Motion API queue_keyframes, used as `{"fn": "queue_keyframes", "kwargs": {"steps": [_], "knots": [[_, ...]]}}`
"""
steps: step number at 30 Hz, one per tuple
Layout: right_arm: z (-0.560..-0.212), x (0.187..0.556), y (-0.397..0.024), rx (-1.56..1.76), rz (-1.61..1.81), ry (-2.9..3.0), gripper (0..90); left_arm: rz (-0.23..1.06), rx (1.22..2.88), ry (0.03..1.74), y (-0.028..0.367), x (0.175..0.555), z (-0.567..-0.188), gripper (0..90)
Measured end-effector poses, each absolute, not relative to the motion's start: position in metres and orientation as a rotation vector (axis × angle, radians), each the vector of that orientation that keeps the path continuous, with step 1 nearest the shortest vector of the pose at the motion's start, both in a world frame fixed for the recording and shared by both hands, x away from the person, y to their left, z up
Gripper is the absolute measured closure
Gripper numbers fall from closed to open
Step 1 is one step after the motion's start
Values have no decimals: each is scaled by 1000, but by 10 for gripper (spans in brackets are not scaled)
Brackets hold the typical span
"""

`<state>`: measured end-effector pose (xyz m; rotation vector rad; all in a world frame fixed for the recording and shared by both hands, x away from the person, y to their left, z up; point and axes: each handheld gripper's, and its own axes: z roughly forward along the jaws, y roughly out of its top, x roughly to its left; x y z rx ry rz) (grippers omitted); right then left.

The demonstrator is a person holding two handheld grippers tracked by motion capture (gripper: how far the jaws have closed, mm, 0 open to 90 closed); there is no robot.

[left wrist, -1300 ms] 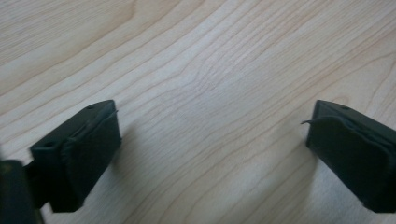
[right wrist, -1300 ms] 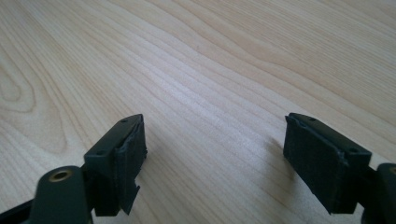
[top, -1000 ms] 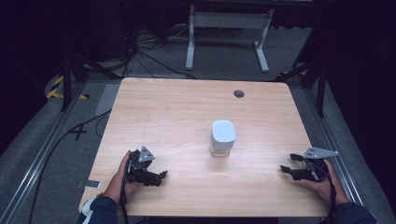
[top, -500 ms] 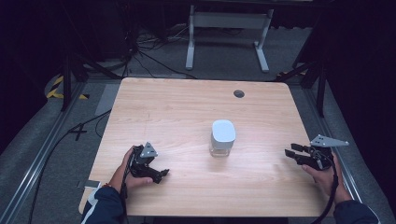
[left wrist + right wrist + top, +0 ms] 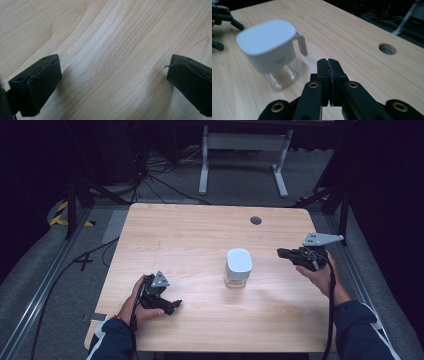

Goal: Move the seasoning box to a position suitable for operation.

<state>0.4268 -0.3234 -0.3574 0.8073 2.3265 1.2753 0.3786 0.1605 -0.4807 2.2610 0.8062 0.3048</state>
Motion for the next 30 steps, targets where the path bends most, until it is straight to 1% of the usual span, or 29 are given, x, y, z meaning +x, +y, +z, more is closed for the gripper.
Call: {"fn": "queue_keyframes", "kwargs": {"steps": [4, 5, 6, 15, 21, 30], "knots": [[-348, 439, -291, 706, 1283, 2368, 889, 311, 2261, 817, 160, 378, -480, 3], [-348, 439, -291, 706, 1283, 2368, 889, 311, 2261, 817, 160, 378, -480, 4], [-344, 443, -277, 672, 1295, 2384, 890, 310, 2258, 828, 160, 377, -480, 5], [-347, 456, -237, 589, 1289, 2458, 895, 331, 2237, 875, 162, 365, -480, 47], [-352, 467, -228, 590, 1330, 2477, 894, 352, 2214, 897, 166, 354, -480, 80], [-362, 478, -216, 577, 1311, 2524, 894, 376, 2201, 943, 171, 343, -480, 84]]}}
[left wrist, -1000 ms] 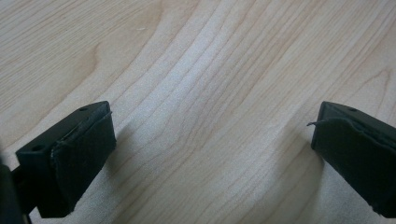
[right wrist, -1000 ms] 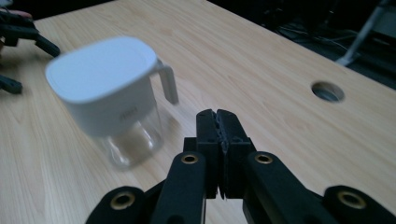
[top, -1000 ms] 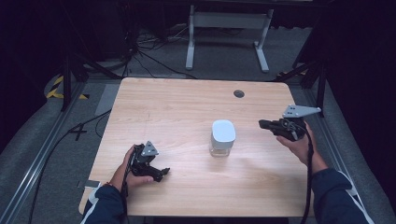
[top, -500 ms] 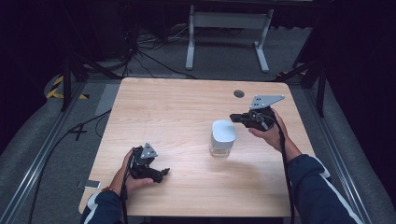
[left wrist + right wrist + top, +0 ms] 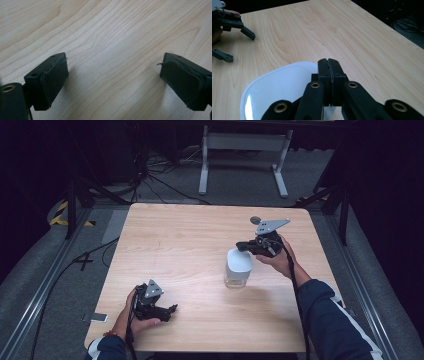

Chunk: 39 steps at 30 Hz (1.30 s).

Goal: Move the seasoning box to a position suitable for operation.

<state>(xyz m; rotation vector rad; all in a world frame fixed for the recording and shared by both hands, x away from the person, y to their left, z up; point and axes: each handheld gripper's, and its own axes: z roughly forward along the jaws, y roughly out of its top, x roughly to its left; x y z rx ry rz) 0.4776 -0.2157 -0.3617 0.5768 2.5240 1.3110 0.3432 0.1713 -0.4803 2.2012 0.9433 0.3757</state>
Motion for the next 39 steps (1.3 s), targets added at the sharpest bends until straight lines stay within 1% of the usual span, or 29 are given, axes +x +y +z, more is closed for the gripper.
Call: {"fn": "queue_keyframes", "kwargs": {"steps": [8, 10, 11, 14, 16, 18, 19, 23, 25, 29, 35, 37, 39], "knots": [[-364, 483, -210, 571, 1316, 2529, 896, 374, 2183, 977, 173, 335, -481, 84], [-364, 484, -209, 568, 1306, 2525, 896, 405, 2205, 939, 175, 336, -480, 94], [-364, 485, -209, 570, 1303, 2525, 896, 366, 2209, 959, 174, 334, -478, 111], [-365, 487, -210, 583, 1290, 2527, 896, 373, 2202, 953, 169, 336, -477, 182], [-365, 487, -210, 580, 1295, 2527, 896, 365, 2195, 954, 163, 340, -475, 252], [-365, 487, -210, 580, 1292, 2527, 896, 370, 2177, 918, 155, 343, -470, 263], [-364, 487, -209, 581, 1293, 2525, 897, 385, 2170, 891, 149, 346, -466, 289], [-365, 488, -209, 588, 1287, 2522, 896, 355, 2141, 817, 126, 353, -452, 392], [-365, 488, -209, 587, 1280, 2527, 896, 348, 2122, 787, 112, 356, -445, 413], [-363, 487, -210, 569, 1273, 2536, 896, 339, 2118, 707, 90, 361, -434, 412], [-359, 482, -208, 526, 1262, 2547, 896, 334, 2091, 667, 69, 370, -426, 421], [-360, 483, -209, 533, 1254, 2546, 897, 337, 2095, 659, 65, 373, -424, 450], [-360, 483, -210, 541, 1257, 2548, 897, 333, 2094, 654, 62, 376, -422, 459]]}}
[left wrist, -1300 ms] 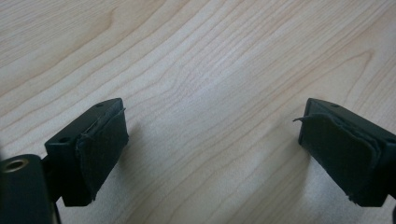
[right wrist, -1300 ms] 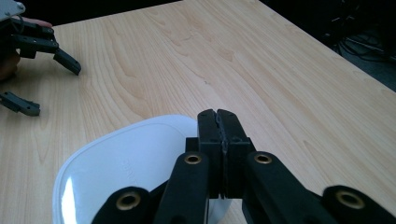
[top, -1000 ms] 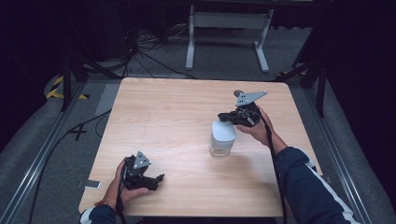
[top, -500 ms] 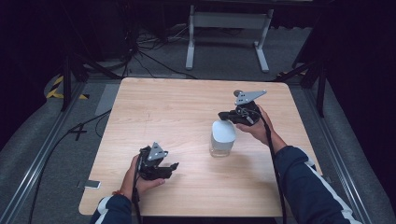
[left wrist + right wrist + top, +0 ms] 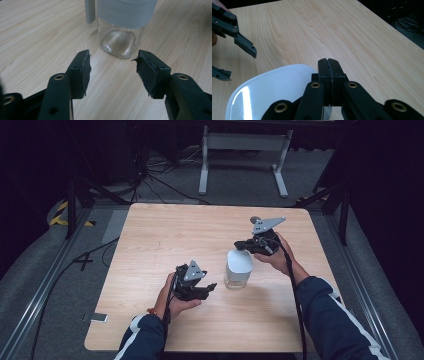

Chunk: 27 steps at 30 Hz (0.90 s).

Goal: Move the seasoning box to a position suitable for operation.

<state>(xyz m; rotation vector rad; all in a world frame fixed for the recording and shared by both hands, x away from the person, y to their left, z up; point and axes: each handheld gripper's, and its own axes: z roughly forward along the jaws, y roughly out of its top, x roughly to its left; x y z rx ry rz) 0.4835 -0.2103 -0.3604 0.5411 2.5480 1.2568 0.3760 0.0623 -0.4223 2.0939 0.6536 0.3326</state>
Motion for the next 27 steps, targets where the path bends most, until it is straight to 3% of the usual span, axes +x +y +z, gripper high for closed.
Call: {"fn": "queue_keyframes", "kwargs": {"steps": [3, 4, 7, 20, 27], "knots": [[-362, 485, -212, 551, 1239, 2548, 897, 319, 2077, 645, 59, 380, -420, 507], [-363, 485, -212, 547, 1233, 2549, 897, 308, 2081, 642, 58, 381, -419, 569], [-359, 481, -215, 525, 1279, 2528, 896, 307, 2075, 632, 55, 383, -418, 641], [-360, 477, -212, 504, 1255, 2554, 897, 303, 2068, 569, 42, 386, -409, 767], [-361, 479, -211, 514, 1256, 2553, 896, 308, 2066, 557, 36, 389, -403, 769]]}}
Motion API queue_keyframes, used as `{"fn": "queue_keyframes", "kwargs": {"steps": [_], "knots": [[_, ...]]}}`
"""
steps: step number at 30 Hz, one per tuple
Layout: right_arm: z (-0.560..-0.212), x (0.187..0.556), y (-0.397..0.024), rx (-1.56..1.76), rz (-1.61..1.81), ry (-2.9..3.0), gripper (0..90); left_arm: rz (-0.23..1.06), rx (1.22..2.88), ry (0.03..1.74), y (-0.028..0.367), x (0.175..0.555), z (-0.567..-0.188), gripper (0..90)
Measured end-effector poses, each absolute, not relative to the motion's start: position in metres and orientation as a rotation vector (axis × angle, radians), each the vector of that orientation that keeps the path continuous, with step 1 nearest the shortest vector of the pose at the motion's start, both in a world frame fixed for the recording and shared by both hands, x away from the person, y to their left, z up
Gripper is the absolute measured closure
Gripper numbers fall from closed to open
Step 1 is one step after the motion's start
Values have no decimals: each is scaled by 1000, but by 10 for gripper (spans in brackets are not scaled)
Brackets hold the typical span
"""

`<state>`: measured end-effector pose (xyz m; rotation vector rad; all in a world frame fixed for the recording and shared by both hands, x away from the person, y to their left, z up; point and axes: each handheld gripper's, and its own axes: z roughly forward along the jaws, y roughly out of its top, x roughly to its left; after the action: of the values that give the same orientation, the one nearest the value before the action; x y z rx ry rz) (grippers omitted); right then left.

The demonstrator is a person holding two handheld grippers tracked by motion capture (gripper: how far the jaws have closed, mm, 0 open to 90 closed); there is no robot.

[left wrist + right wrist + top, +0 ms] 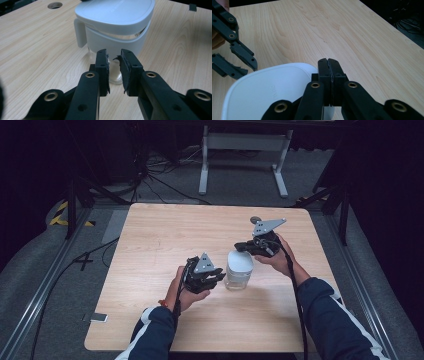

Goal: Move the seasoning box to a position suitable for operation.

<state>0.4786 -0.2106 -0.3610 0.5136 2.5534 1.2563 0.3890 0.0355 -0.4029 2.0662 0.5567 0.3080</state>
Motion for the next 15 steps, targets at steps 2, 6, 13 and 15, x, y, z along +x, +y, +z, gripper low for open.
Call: {"fn": "queue_keyframes", "kwargs": {"steps": [2, 6, 13, 15], "knots": [[-361, 479, -210, 512, 1242, 2550, 896, 306, 2055, 561, 33, 389, -402, 769], [-363, 480, -210, 522, 1238, 2544, 897, 306, 2050, 549, 27, 390, -399, 776], [-363, 479, -212, 517, 1236, 2520, 896, 321, 2044, 555, 21, 392, -396, 815], [-364, 478, -212, 518, 1236, 2521, 896, 331, 2030, 561, 21, 391, -393, 845]]}}
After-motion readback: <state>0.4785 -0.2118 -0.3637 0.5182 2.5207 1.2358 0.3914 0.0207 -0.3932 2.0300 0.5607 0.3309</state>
